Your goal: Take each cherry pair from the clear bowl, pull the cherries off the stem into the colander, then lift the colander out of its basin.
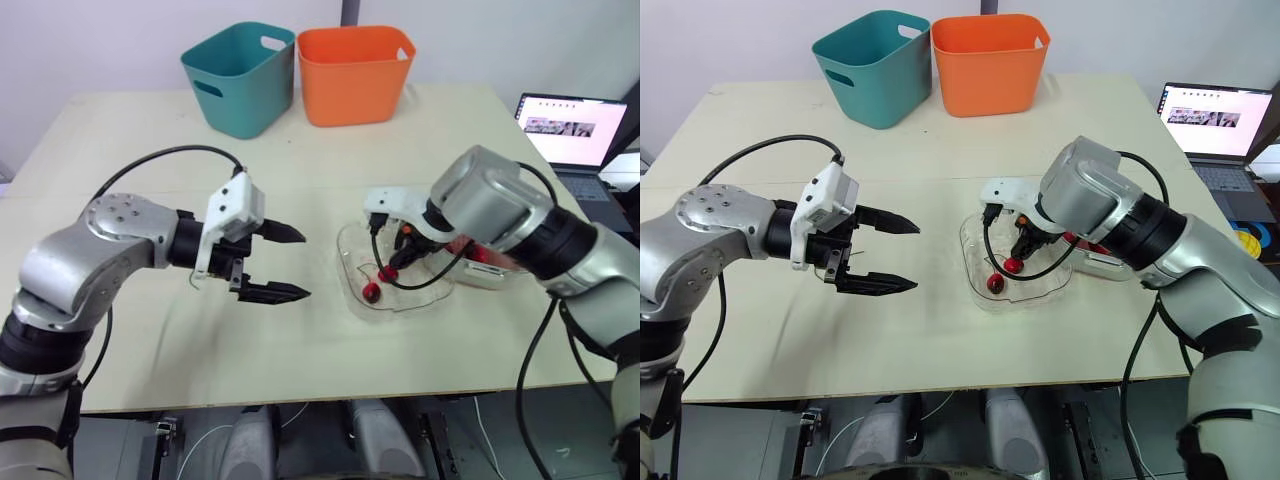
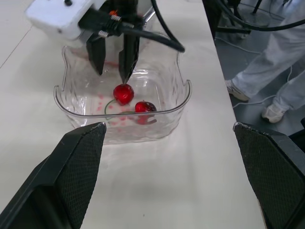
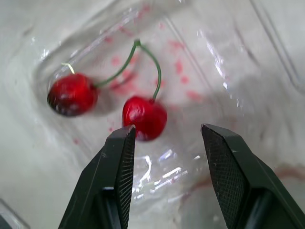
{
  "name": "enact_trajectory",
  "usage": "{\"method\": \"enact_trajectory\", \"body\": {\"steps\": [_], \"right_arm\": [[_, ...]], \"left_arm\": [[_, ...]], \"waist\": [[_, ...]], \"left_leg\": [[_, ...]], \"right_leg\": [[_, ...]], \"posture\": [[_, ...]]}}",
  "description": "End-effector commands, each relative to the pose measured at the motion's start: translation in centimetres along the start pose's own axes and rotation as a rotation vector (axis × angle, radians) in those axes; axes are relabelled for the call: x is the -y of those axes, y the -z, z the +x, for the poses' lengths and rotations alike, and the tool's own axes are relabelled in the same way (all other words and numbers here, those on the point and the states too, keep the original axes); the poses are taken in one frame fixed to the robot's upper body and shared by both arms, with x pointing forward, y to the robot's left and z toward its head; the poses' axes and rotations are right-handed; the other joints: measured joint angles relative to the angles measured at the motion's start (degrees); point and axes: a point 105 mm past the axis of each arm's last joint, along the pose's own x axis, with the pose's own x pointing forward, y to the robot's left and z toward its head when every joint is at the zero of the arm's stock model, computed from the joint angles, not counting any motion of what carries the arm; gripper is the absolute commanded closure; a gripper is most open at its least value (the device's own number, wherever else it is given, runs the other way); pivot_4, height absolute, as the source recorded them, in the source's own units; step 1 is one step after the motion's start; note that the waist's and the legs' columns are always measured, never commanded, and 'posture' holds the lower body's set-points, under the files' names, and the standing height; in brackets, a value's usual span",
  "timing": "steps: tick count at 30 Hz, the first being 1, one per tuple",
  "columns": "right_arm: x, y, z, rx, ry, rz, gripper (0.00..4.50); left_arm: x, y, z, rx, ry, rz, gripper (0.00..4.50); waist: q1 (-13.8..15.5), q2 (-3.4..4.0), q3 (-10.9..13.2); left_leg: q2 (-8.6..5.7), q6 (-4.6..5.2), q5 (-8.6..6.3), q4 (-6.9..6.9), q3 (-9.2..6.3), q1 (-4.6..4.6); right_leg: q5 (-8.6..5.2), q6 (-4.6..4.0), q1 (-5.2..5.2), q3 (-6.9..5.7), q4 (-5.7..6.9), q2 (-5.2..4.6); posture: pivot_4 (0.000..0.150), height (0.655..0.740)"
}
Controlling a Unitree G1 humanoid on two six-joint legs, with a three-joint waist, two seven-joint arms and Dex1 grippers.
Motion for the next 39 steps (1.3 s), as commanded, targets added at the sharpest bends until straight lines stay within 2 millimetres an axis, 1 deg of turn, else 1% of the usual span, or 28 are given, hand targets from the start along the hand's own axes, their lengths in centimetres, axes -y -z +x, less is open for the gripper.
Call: {"method": "enact_trajectory", "body": {"steps": [1, 9, 15, 20, 23, 25, 26, 29, 31, 33, 35, 37, 39], "right_arm": [[-0.4, -0.4, -0.1, 0.03, -0.008, 0.013, 2.1], [-1.1, -0.2, 1.3, 0.031, -0.028, 0.026, 2.1], [-0.7, -0.1, 2.3, 0.026, -0.006, 0.032, 2.1], [-1.0, -0.2, 2.9, 0.023, -0.014, 0.033, 2.1], [-1.0, -0.2, 2.9, 0.02, -0.011, 0.026, 2.76], [-1.1, -0.2, 2.9, 0.02, -0.01, 0.024, 3.34], [-1.1, -0.2, 2.9, 0.02, -0.01, 0.023, 3.5], [-1.1, -0.3, 2.7, 0.026, -0.005, 0.032, 3.54], [-0.9, -0.3, 2.2, 0.038, 0.011, 0.036, 3.54], [-0.5, -0.4, 0.7, 0.076, 0.051, 0.03, 3.54], [-0.1, -0.7, -1.3, 0.124, 0.096, 0.028, 3.54], [-0.1, -0.9, -3.7, 0.187, 0.118, 0.016, 3.54], [-0.6, -1.4, -6.8, 0.289, 0.13, -0.026, 3.54]], "left_arm": [[-0.4, -0.6, -0.7, -0.013, -0.02, 0.053, 0.0], [-0.6, -0.5, -0.9, -0.026, -0.021, 0.057, 0.0], [-0.5, -0.4, -1.0, -0.027, -0.02, 0.054, 0.0], [-0.5, -0.4, -0.9, -0.027, -0.022, 0.052, 0.0], [-0.5, -0.4, -0.9, -0.026, -0.022, 0.051, 0.0], [-0.5, -0.4, -0.9, -0.025, -0.022, 0.051, 0.0], [-0.5, -0.4, -0.9, -0.025, -0.022, 0.052, 0.0], [-0.6, -0.4, -0.9, -0.024, -0.025, 0.054, 0.0], [-0.8, -0.5, -1.0, -0.022, -0.029, 0.056, 0.0], [-1.1, -0.7, -1.3, -0.014, -0.041, 0.058, 0.0], [-1.6, -1.2, -1.8, 0.008, -0.061, 0.053, 0.0], [-2.2, -1.9, -2.6, 0.04, -0.081, 0.044, 0.0], [-3.2, -2.9, -3.7, 0.1, -0.115, 0.013, 0.0]], "waist": [[0.0, 0.0, 0.0], [0.1, 0.0, 0.0], [0.1, 0.0, 0.0], [0.1, 0.0, 0.0], [0.1, 0.0, 0.0], [0.1, 0.0, 0.0], [0.1, 0.0, 0.0], [0.1, 0.0, 0.0], [0.1, 0.0, 0.0], [0.1, 0.0, 0.0], [0.2, 0.01, 0.0], [0.2, 0.01, 0.0], [0.2, 0.01, 0.0]], "left_leg": [[0.0, 0.0, 0.0, 0.0, 0.0, 0.0], [0.0, 0.0, 0.0, 0.0, 0.0, -0.01], [-0.01, 0.0, 0.0, 0.02, 0.01, -0.02], [0.0, 0.0, 0.0, 0.02, 0.0, -0.02], [0.0, 0.0, 0.0, 0.02, -0.01, -0.01], [0.0, 0.0, 0.0, 0.02, -0.01, -0.01], [0.0, 0.0, 0.0, 0.02, -0.01, -0.01], [0.0, 0.0, 0.0, 0.02, -0.01, -0.01], [0.0, 0.0, 0.0, 0.02, -0.01, -0.01], [0.0, 0.0, 0.0, 0.02, -0.01, -0.01], [-0.01, 0.0, 0.0, 0.04, -0.01, -0.04], [-0.01, 0.0, 0.0, 0.06, -0.01, -0.06], [-0.02, 0.0, 0.0, 0.06, -0.01, -0.06]], "right_leg": [[0.0, 0.0, -0.01, 0.0, 0.01, 0.0], [-0.01, 0.0, -0.02, 0.0, 0.04, -0.01], [0.0, 0.02, -0.02, 0.0, 0.04, -0.01], [0.01, 0.03, -0.01, 0.0, 0.04, -0.01], [0.01, 0.03, -0.01, 0.0, 0.05, 0.0], [0.01, 0.03, -0.01, 0.0, 0.05, 0.0], [0.01, 0.03, -0.01, 0.0, 0.05, 0.0], [0.0, 0.02, -0.01, 0.0, 0.05, 0.0], [0.0, 0.03, -0.01, 0.0, 0.05, -0.01], [0.01, 0.03, -0.01, 0.0, 0.05, -0.01], [0.01, 0.04, -0.03, 0.0, 0.05, -0.02], [-0.01, 0.02, -0.01, 0.0, 0.03, -0.02], [-0.02, 0.02, -0.02, 0.0, 0.03, -0.02]], "posture": [[0.15, 0.74], [0.15, 0.74], [0.15, 0.74], [0.15, 0.74], [0.15, 0.74], [0.15, 0.74], [0.15, 0.74], [0.15, 0.74], [0.15, 0.74], [0.15, 0.74], [0.15, 0.74], [0.15, 0.74], [0.15, 0.74]]}}
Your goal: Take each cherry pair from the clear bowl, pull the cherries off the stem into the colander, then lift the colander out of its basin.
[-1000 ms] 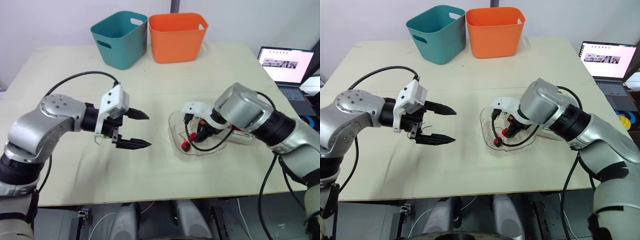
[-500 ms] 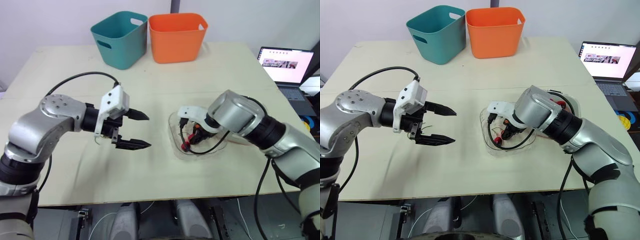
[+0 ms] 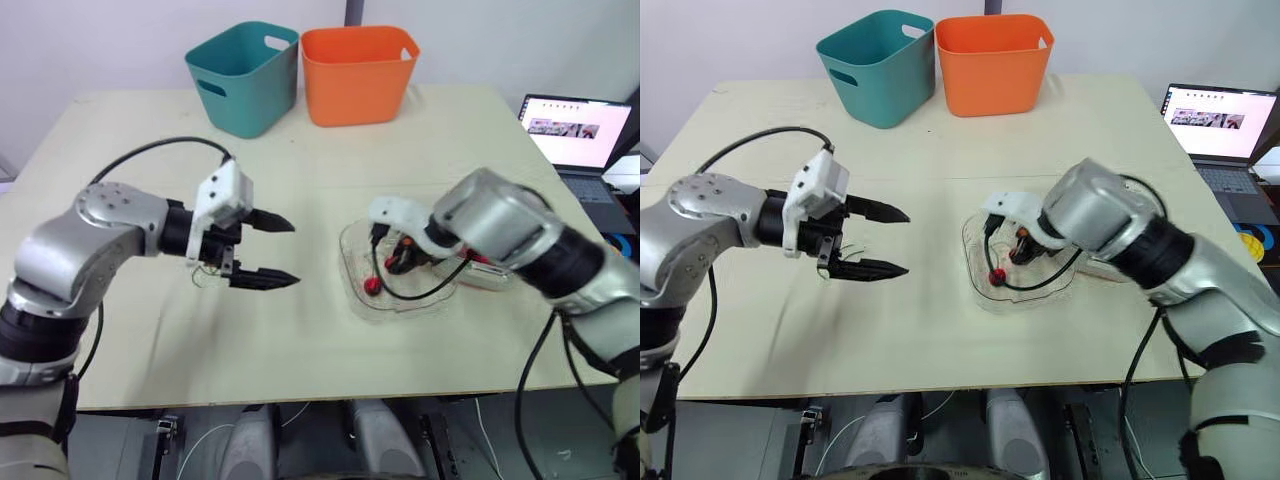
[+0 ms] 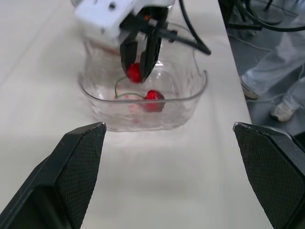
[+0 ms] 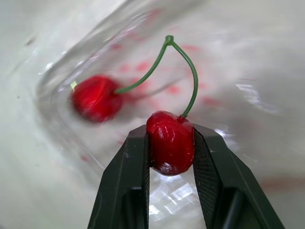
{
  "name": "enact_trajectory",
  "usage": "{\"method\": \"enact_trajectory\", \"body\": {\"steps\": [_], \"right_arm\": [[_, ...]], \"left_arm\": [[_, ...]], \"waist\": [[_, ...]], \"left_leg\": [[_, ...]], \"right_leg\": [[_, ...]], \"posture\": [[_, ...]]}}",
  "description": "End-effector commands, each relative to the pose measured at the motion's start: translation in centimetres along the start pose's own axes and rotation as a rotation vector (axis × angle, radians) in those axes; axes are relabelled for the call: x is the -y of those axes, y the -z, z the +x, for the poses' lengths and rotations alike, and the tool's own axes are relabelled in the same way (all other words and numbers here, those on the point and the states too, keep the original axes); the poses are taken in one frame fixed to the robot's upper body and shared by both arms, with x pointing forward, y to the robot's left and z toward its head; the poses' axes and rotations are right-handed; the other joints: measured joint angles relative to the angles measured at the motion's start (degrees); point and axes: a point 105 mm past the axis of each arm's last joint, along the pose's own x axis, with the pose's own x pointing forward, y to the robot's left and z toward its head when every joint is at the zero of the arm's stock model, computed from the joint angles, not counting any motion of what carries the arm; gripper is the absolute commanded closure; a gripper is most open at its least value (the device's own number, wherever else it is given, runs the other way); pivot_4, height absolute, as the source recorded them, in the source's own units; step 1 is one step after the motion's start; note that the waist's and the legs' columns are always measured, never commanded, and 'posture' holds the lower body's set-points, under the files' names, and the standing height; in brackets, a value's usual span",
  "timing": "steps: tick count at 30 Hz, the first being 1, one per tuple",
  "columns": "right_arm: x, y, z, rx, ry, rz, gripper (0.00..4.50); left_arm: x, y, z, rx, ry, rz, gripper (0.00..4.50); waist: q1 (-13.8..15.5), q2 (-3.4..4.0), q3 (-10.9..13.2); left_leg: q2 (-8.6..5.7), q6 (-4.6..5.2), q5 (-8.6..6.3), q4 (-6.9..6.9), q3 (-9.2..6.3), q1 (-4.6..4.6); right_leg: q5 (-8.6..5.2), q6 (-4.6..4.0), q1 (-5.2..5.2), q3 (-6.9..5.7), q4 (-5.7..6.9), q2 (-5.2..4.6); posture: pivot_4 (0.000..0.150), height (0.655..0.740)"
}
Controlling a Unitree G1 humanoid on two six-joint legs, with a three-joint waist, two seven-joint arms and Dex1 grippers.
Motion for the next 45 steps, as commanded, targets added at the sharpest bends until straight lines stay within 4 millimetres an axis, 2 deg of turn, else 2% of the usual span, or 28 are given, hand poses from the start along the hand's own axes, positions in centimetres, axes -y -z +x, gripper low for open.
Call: {"method": "enact_trajectory", "body": {"steps": [1, 3, 6, 8, 10, 15, 19, 23, 26, 38, 41, 45], "right_arm": [[-0.6, -2.7, -6.1, 0.2, 0.035, -0.087, 3.54], [-0.8, -3.0, -7.6, 0.249, 0.076, -0.144, 3.54], [0.4, -4.4, -10.3, 0.392, 0.304, -0.282, 3.54], [0.4, -6.1, -11.6, 0.531, 0.413, -0.356, 3.54], [0.0, -7.4, -12.4, 0.649, 0.44, -0.341, 3.54], [-1.2, -9.9, -12.7, 0.816, 0.471, -0.336, 3.54], [-1.4, -11.1, -13.2, 0.89, 0.514, -0.305, 3.54], [-1.8, -11.3, -13.0, 0.909, 0.521, -0.288, 3.54], [-1.7, -11.3, -12.9, 0.908, 0.528, -0.275, 3.54], [-1.6, -11.1, -12.9, 0.898, 0.525, -0.254, 3.54], [-1.7, -11.2, -12.9, 0.9, 0.522, -0.251, 3.54], [-1.6, -11.3, -13.0, 0.905, 0.52, -0.245, 3.54]], "left_arm": [[-1.8, -2.8, -2.5, 0.11, -0.074, -0.005, 0.0], [-2.7, -3.1, -3.2, 0.132, -0.103, -0.03, 0.0], [-5.2, -5.4, -4.8, 0.226, -0.182, -0.02, 0.0], [-6.1, -6.9, -5.0, 0.284, -0.19, -0.006, 0.0], [-6.6, -8.1, -4.9, 0.323, -0.173, 0.002, 0.0], [-7.4, -10.9, -3.5, 0.422, -0.074, -0.052, 0.0], [-8.2, -11.5, -2.1, 0.443, -0.035, -0.087, 0.0], [-8.2, -11.9, -0.6, 0.459, 0.022, -0.105, 0.0], [-8.1, -11.5, 0.3, 0.442, 0.046, -0.102, 0.0], [-8.2, -12.9, 0.7, 0.501, 0.054, -0.128, 0.0], [-8.1, -12.4, 1.2, 0.481, 0.051, -0.128, 0.85], [-8.0, -12.0, 1.4, 0.472, 0.05, -0.138, 2.31]], "waist": [[-0.1, 0.0, 0.0], [-0.2, -0.01, 0.0], [-0.1, -0.02, 0.0], [-0.1, -0.02, 0.0], [-0.1, -0.02, 0.0], [0.0, -0.02, 0.0], [0.0, -0.02, 0.0], [-0.1, -0.02, 0.0], [-0.1, -0.02, 0.0], [-0.1, -0.02, 0.0], [-0.1, -0.02, 0.0], [-0.2, -0.02, 0.0]], "left_leg": [[0.0, 0.0, 0.0, 0.0, -0.01, 0.0], [0.01, 0.01, 0.0, -0.02, -0.01, 0.01], [0.02, 0.05, -0.03, -0.02, 0.0, 0.1], [0.01, 0.05, -0.03, -0.01, 0.0, 0.07], [0.0, 0.05, -0.03, 0.01, 0.04, 0.05], [0.0, 0.05, -0.03, 0.01, 0.02, 0.03], [-0.01, 0.05, -0.03, 0.02, 0.01, 0.03], [-0.02, 0.05, -0.03, 0.02, 0.01, 0.03], [-0.02, 0.05, -0.03, 0.02, 0.0, 0.03], [-0.01, 0.05, -0.03, 0.01, -0.01, 0.03], [-0.02, 0.05, -0.03, 0.01, -0.02, 0.04], [-0.01, 0.05, -0.03, 0.01, -0.02, 0.04]], "right_leg": [[0.0, 0.01, -0.02, 0.0, 0.01, 0.01], [-0.01, 0.02, -0.02, -0.01, 0.02, 0.02], [-0.02, 0.03, 0.04, -0.02, 0.02, 0.03], [-0.02, 0.02, 0.05, -0.03, 0.0, 0.02], [-0.01, 0.03, 0.04, 0.0, -0.01, 0.0], [0.09, 0.23, 0.01, 0.0, 0.11, 0.01], [0.09, 0.23, 0.01, 0.01, 0.16, 0.01], [0.08, 0.24, -0.03, 0.01, 0.26, 0.01], [0.08, 0.24, -0.03, 0.01, 0.27, 0.02], [0.08, 0.24, -0.06, 0.02, 0.32, 0.02], [0.08, 0.24, -0.06, 0.02, 0.33, 0.02], [0.08, 0.24, -0.06, 0.02, 0.33, 0.03]], "posture": [[0.15, 0.74], [0.15, 0.74], [0.15, 0.74], [0.15, 0.74], [0.15, 0.74], [0.15, 0.74], [0.15, 0.74], [0.15, 0.74], [0.15, 0.74], [0.15, 0.74], [0.15, 0.74], [0.15, 0.74]]}}
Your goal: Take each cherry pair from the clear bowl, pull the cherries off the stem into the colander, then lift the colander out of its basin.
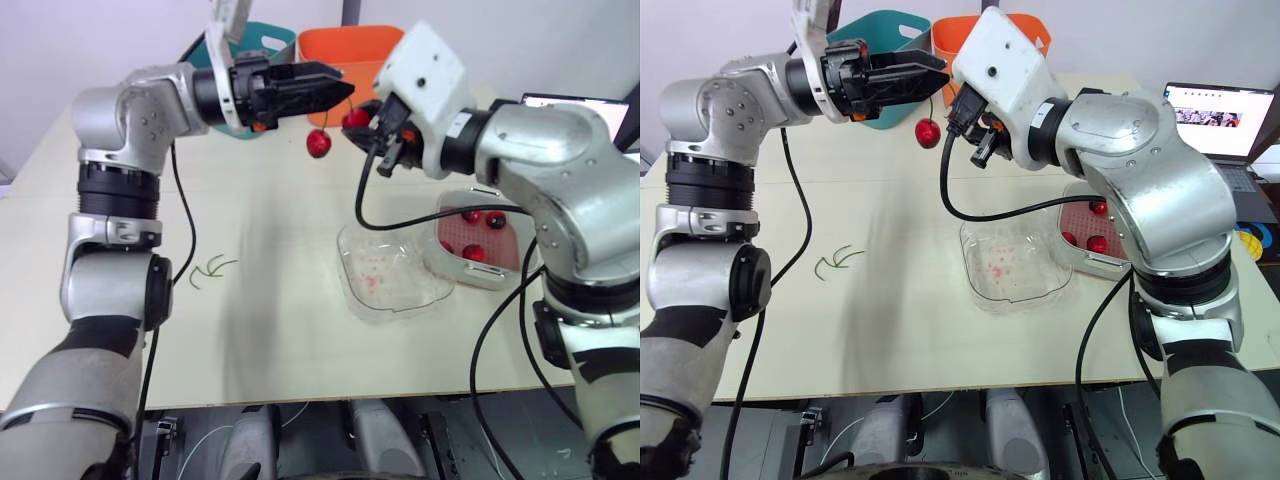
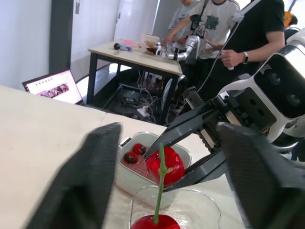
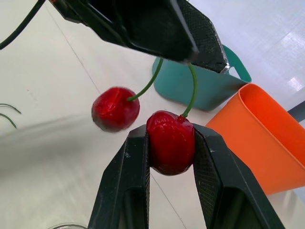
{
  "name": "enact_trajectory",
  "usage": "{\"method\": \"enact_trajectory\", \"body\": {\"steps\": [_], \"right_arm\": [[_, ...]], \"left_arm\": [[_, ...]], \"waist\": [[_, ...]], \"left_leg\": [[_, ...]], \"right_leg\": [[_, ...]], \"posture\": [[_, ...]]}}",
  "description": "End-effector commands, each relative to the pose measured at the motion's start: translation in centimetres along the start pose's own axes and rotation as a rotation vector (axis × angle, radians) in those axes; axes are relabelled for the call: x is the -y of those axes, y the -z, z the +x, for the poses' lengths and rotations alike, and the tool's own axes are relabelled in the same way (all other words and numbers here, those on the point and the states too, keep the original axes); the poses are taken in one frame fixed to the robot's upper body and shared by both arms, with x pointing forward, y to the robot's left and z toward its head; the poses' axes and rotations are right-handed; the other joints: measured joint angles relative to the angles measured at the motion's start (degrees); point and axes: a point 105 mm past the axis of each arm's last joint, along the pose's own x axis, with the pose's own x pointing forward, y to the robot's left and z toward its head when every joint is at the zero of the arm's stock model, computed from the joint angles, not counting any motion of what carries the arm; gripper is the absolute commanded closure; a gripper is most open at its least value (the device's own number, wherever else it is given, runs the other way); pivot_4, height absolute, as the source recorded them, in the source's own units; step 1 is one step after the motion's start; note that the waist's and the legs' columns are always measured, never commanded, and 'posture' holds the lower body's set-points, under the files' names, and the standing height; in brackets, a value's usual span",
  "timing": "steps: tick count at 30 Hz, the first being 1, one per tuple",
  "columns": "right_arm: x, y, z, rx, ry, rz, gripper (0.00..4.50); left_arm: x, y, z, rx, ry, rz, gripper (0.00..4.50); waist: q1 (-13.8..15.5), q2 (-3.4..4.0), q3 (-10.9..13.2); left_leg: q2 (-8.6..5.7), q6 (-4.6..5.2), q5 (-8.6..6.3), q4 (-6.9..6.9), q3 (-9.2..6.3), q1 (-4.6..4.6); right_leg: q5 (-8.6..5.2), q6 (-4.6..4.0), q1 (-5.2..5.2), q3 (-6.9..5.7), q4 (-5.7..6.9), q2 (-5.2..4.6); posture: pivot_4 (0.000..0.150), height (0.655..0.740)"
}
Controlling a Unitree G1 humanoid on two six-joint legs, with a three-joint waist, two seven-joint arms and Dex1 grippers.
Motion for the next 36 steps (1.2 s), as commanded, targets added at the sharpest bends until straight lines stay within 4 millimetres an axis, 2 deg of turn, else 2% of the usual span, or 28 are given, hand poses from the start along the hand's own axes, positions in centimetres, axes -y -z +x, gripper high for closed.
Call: {"method": "enact_trajectory", "body": {"steps": [1, 6, 13, 14, 15, 19, 36], "right_arm": [[0.8, -1.8, -0.9, 0.067, 0.049, -0.027, 3.54], [1.0, -2.0, -0.9, 0.073, 0.053, -0.014, 3.54], [1.1, -2.1, -1.1, 0.074, 0.056, -0.008, 3.54], [1.1, -2.1, -1.1, 0.074, 0.057, -0.008, 3.54], [1.1, -2.1, -1.1, 0.074, 0.057, -0.007, 3.54], [1.1, -2.1, -1.1, 0.074, 0.055, -0.004, 3.54], [0.6, -2.0, -1.0, 0.07, 0.031, 0.01, 3.54]], "left_arm": [[0.5, -0.7, 0.0, 0.006, 0.004, 0.034, 2.65], [0.2, 0.0, -0.4, -0.006, -0.013, 0.021, 4.46], [-0.1, 0.0, -1.0, 0.007, -0.022, 0.019, 4.46], [-0.2, 0.1, -1.0, 0.006, -0.022, 0.019, 4.02], [-0.2, 0.2, -1.1, 0.006, -0.021, 0.018, 3.82], [-0.4, 0.3, -1.3, 0.011, -0.029, 0.014, 2.48], [-0.3, -0.1, -1.1, 0.056, -0.01, 0.012, 2.48]], "waist": [[0.0, 0.0, 0.0], [0.0, 0.0, 0.0], [0.0, 0.0, 0.0], [0.0, 0.0, 0.0], [0.0, 0.0, 0.0], [0.0, 0.0, 0.0], [0.0, 0.0, 0.0]], "left_leg": [[0.0, 0.0, 0.0, 0.0, 0.0, 0.0], [0.0, 0.0, 0.0, 0.0, 0.0, 0.0], [0.0, 0.0, 0.0, 0.0, -0.01, 0.0], [0.0, 0.0, 0.0, 0.0, -0.01, 0.0], [0.0, 0.0, 0.0, 0.0, -0.01, 0.0], [0.0, 0.0, 0.0, 0.0, -0.01, 0.0], [0.0, 0.0, 0.0, 0.0, -0.01, 0.0]], "right_leg": [[0.0, 0.0, 0.0, 0.0, 0.01, 0.0], [0.0, 0.0, 0.0, 0.0, 0.0, 0.0], [0.0, 0.0, 0.0, 0.0, 0.0, 0.0], [0.0, 0.0, 0.0, 0.0, 0.0, 0.0], [0.0, 0.0, 0.0, 0.0, 0.0, 0.0], [0.0, 0.0, 0.0, 0.0, 0.0, 0.0], [0.0, -0.01, 0.0, 0.0, -0.01, 0.0]], "posture": [[0.15, 0.74], [0.15, 0.74], [0.15, 0.74], [0.15, 0.74], [0.15, 0.74], [0.15, 0.74], [0.15, 0.74]]}}
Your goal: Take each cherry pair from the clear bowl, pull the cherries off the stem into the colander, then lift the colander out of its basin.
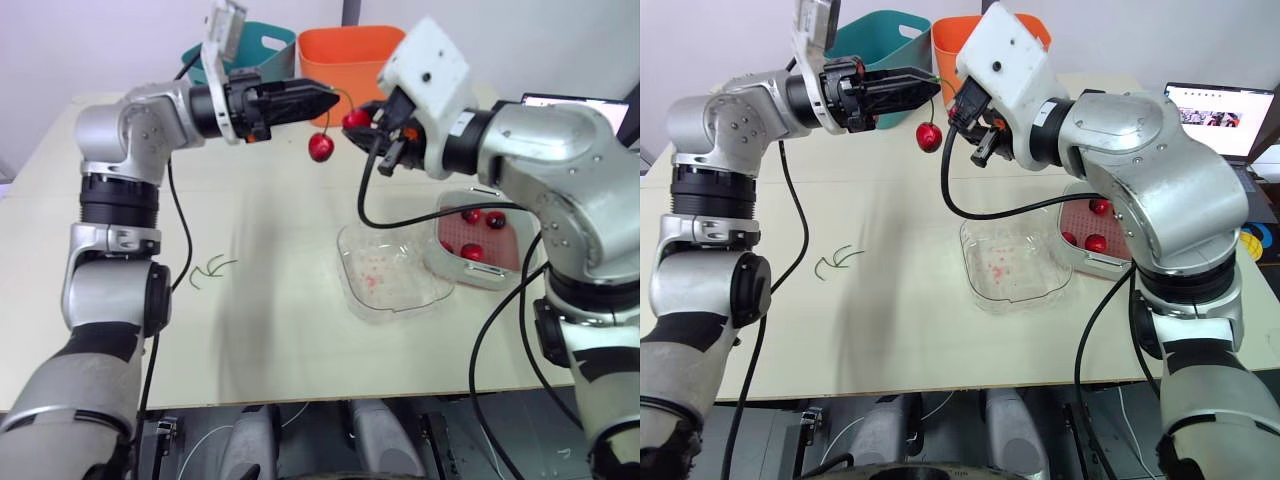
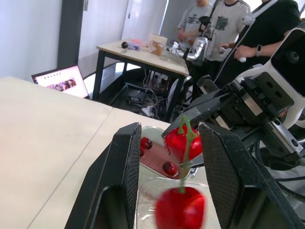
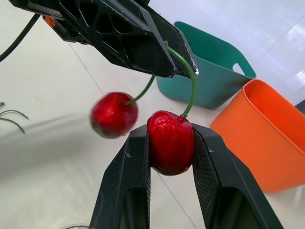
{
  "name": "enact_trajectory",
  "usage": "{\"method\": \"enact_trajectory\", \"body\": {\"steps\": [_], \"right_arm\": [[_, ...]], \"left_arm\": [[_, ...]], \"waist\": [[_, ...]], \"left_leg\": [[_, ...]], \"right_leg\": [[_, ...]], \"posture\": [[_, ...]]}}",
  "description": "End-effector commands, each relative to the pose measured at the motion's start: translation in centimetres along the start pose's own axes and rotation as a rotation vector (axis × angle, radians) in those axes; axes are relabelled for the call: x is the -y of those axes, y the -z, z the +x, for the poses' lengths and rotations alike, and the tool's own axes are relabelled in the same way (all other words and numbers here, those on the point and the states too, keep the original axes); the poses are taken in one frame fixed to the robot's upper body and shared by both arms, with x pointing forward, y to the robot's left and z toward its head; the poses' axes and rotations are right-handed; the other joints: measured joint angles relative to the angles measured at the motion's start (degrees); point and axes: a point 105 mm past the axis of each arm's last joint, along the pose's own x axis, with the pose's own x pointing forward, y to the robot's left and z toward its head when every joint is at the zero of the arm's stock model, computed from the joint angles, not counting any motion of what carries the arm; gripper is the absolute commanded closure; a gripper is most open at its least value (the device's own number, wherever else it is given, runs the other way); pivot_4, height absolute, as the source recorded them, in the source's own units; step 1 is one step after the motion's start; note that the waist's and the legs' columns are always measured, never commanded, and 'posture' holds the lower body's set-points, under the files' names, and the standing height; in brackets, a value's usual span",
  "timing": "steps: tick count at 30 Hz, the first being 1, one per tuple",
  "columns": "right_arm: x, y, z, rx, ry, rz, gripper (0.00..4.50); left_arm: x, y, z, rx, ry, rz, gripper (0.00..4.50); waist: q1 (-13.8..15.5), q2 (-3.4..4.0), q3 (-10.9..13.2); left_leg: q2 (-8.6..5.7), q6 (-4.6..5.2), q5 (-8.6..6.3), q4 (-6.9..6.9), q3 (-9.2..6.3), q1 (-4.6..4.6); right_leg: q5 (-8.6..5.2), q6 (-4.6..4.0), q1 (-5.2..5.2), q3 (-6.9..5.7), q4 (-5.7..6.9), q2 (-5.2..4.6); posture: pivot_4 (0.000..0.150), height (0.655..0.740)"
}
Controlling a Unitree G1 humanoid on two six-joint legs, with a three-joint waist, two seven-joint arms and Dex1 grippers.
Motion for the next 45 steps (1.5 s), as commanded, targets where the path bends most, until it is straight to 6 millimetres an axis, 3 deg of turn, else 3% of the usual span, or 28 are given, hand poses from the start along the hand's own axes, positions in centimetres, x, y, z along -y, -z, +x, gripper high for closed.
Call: {"method": "enact_trajectory", "body": {"steps": [1, 4, 10, 11, 18, 19, 23, 28, 35, 45], "right_arm": [[0.4, -2.0, -0.7, 0.067, 0.029, -0.036, 3.54], [0.3, -2.0, -0.7, 0.069, 0.028, -0.033, 3.54], [0.3, -2.1, -0.7, 0.069, 0.026, -0.023, 3.54], [0.3, -2.1, -0.7, 0.069, 0.024, -0.02, 3.54], [0.1, -1.9, -0.8, 0.077, 0.008, 0.009, 3.54], [0.0, -1.7, -0.8, 0.081, -0.012, 0.03, 2.87], [0.3, -1.5, -1.4, 0.119, -0.053, 0.124, 1.7], [2.2, -1.0, -2.8, 0.185, -0.095, 0.345, 0.06], [2.0, -0.7, -3.3, 0.254, -0.305, 0.639, 0.02], [-0.4, -0.3, -1.9, 0.217, -0.423, 0.668, 0.02]], "left_arm": [[0.9, -1.4, -0.1, 0.041, 0.033, 0.048, 2.48], [0.8, -1.2, 0.0, 0.04, 0.032, 0.048, 2.48], [1.1, -1.0, 0.1, 0.036, 0.042, 0.046, 4.35], [1.1, -1.0, 0.1, 0.039, 0.04, 0.046, 4.47], [1.4, -1.3, 0.1, 0.043, 0.049, 0.057, 4.47], [1.4, -1.4, 0.0, 0.035, 0.053, 0.066, 4.5], [1.5, -1.7, -0.6, 0.002, 0.054, 0.101, 4.5], [1.6, -1.8, -1.4, -0.068, 0.082, 0.153, 4.5], [2.3, -2.0, -1.3, -0.119, 0.148, 0.174, 4.5], [3.5, -1.3, -0.5, -0.14, 0.214, 0.16, 4.5]], "waist": [[0.0, 0.0, 0.0], [0.0, 0.0, 0.0], [0.0, 0.0, 0.0], [0.0, 0.0, 0.0], [0.0, 0.0, 0.0], [0.0, 0.0, 0.0], [0.0, 0.0, 0.0], [0.0, 0.0, 0.0], [-0.1, 0.01, 0.0], [-0.1, 0.02, 0.0]], "left_leg": [[0.0, 0.0, 0.0, 0.0, 0.0, 0.0], [0.0, 0.0, 0.0, 0.0, 0.0, 0.0], [0.0, 0.0, 0.0, 0.0, 0.0, 0.0], [0.0, 0.0, 0.0, 0.0, 0.0, 0.0], [0.0, 0.0, 0.0, -0.01, -0.01, 0.0], [0.0, 0.0, 0.0, -0.01, -0.01, 0.0], [0.0, 0.0, 0.0, -0.01, -0.01, 0.0], [0.0, 0.0, 0.0, -0.01, -0.01, 0.0], [0.01, 0.0, 0.0, -0.01, -0.01, 0.0], [0.01, 0.0, 0.0, -0.07, -0.02, 0.0]], "right_leg": [[0.0, 0.0, 0.0, 0.0, 0.0, 0.0], [0.0, 0.0, 0.0, 0.0, 0.0, 0.0], [0.0, 0.0, 0.0, 0.0, 0.0, 0.0], [0.0, 0.0, 0.0, 0.0, 0.0, 0.0], [0.0, 0.0, -0.01, 0.0, 0.0, 0.01], [0.0, 0.0, 0.0, 0.0, 0.0, 0.01], [0.0, 0.0, 0.0, 0.0, -0.01, 0.01], [0.0, 0.0, 0.01, 0.0, -0.01, 0.0], [0.0, 0.0, 0.02, 0.0, -0.03, 0.01], [0.0, 0.01, -0.01, 0.0, -0.02, 0.01]], "posture": [[0.15, 0.74], [0.15, 0.74], [0.15, 0.74], [0.15, 0.74], [0.15, 0.74], [0.15, 0.74], [0.15, 0.74], [0.15, 0.74], [0.15, 0.74], [0.15, 0.74]]}}
